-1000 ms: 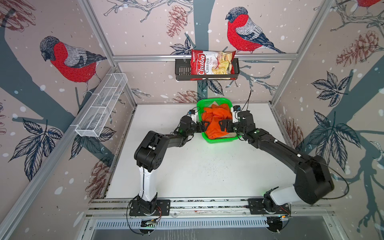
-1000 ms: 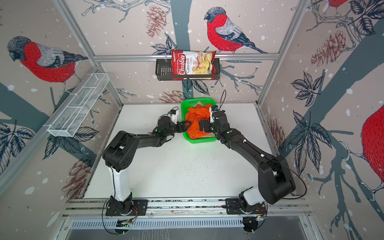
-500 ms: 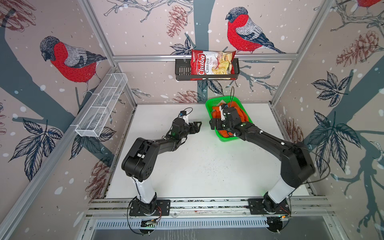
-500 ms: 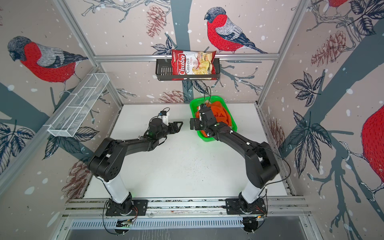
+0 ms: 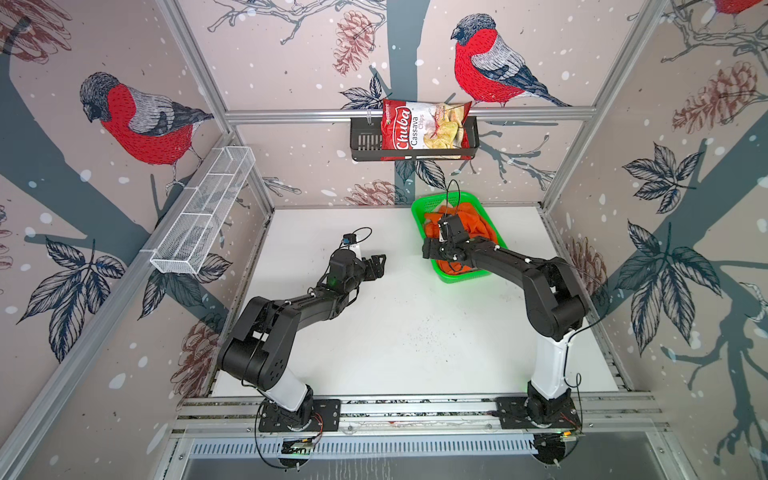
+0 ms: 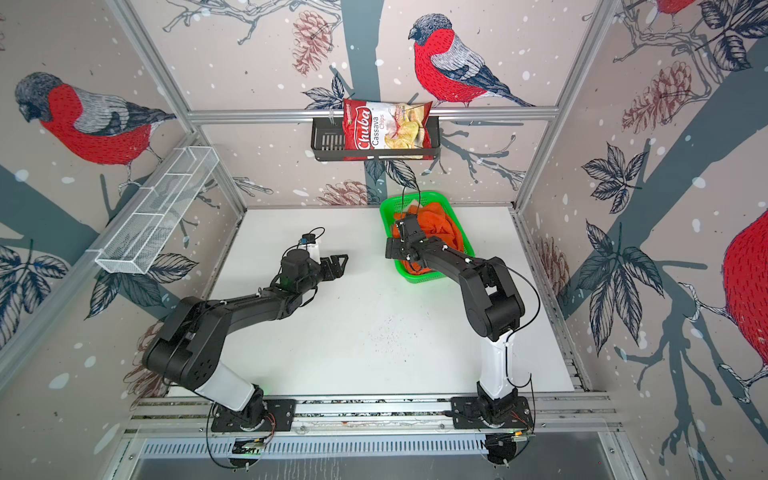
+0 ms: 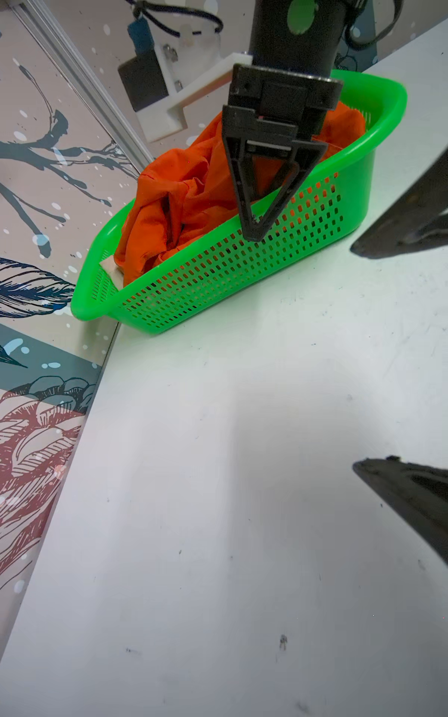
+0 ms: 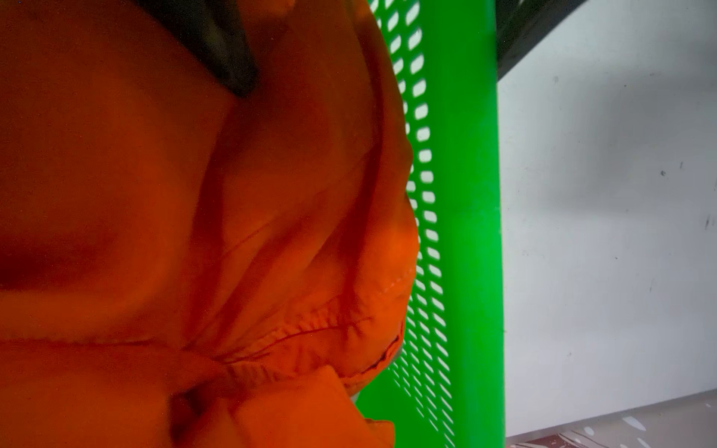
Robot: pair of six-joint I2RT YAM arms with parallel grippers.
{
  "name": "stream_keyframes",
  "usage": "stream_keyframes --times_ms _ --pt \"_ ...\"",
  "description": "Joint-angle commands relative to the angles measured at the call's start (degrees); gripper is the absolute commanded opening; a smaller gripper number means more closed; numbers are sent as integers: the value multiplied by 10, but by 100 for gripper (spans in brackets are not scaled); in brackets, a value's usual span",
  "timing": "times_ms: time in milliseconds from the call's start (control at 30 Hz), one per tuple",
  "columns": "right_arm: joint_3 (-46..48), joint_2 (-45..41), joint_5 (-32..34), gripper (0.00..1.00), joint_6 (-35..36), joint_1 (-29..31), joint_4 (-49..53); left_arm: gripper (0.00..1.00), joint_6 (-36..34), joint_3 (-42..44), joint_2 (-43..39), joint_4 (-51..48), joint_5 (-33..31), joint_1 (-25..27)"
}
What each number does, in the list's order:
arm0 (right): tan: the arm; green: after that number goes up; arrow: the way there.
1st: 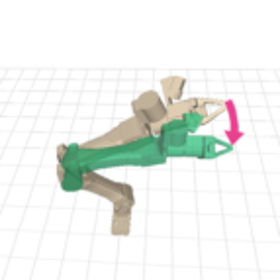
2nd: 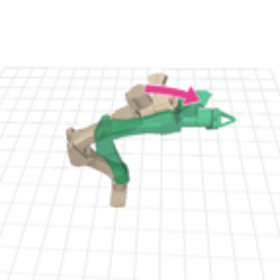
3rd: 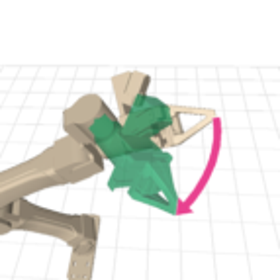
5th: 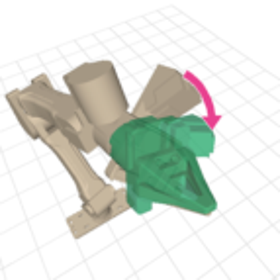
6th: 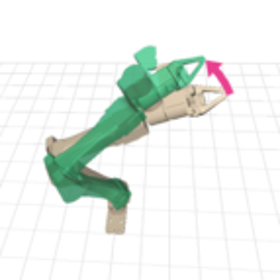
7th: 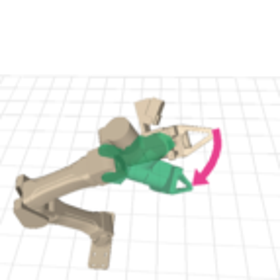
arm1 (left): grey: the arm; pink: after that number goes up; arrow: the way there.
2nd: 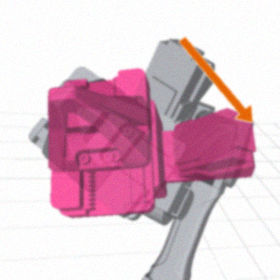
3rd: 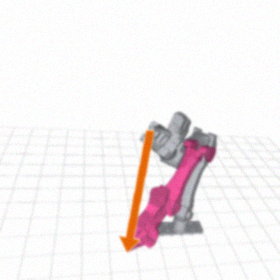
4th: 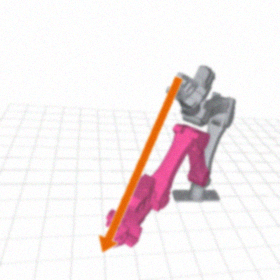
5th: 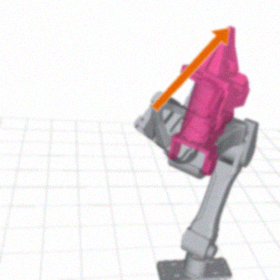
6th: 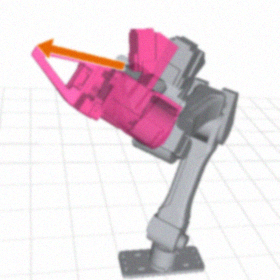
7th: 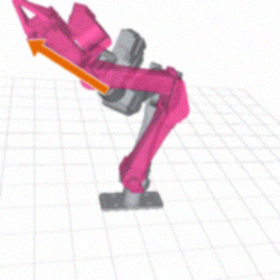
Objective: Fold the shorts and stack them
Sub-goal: 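Grasp the orange shorts with the right gripper while the left draws back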
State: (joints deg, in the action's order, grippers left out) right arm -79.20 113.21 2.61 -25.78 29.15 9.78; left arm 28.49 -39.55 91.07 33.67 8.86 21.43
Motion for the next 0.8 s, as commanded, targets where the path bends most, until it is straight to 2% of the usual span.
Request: stream_keyframes --times_ms 0,233,433,667,767 --pt "23 -8 2 85 -37 -24 -15 80 -7 1 4 16 1 -1" --pt "70 -29 -6 82 -43 -88 -41 80 -2 0 16 27 6 -1" --pt "121 -50 -27 79 -75 -150 -84 80 5 1 25 37 13 -1" --pt "132 -67 -39 80 -61 -175 -98 80 7 0 26 40 17 -1" --pt "129 -99 -47 86 -40 -171 -92 80 5 0 19 35 18 -1"
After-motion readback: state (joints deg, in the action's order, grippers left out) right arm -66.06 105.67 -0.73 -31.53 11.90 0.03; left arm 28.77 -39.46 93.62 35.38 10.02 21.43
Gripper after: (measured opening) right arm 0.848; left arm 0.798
